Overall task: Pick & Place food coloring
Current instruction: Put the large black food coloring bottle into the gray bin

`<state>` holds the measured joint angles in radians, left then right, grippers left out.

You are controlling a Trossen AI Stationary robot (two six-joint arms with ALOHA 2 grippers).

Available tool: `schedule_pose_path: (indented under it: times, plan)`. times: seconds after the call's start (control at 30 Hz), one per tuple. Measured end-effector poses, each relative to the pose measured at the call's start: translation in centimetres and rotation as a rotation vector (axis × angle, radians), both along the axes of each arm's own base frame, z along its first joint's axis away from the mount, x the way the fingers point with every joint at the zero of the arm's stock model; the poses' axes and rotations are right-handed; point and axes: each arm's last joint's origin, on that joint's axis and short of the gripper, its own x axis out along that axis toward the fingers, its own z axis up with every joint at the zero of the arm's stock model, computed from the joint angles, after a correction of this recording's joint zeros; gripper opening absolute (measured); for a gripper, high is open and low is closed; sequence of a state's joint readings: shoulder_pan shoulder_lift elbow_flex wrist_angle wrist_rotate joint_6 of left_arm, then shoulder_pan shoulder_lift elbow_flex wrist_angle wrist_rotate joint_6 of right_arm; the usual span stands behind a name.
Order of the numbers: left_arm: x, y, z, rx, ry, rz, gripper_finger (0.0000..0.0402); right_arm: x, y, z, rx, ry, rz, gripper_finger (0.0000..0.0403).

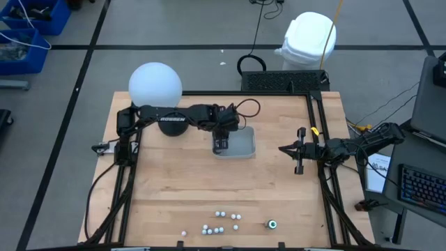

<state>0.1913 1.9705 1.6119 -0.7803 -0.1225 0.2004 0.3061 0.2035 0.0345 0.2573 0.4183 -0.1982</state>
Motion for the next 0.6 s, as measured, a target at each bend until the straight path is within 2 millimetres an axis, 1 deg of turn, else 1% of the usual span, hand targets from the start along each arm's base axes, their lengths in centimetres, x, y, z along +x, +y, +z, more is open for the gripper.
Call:
schedule_pose_path:
  times: [0.13,0.43,0.6]
  plan:
    - [0.1,-0.1,0.0,-0.038,-0.02,0.014,0.0125,0.0,0.0,0.0,0.0,0.0,0.0,0.0]
    - [0.1,0.0,0.1,-0.022,-0.022,0.014,0.0198,0.0,0.0,0.0,0.001,0.0,0.0,0.0]
    - [-0.1,-0.1,1.0,-0.01,-0.052,-0.008,0.022,0.0,0.0,0.0,0.0,0.0,0.0,0.0]
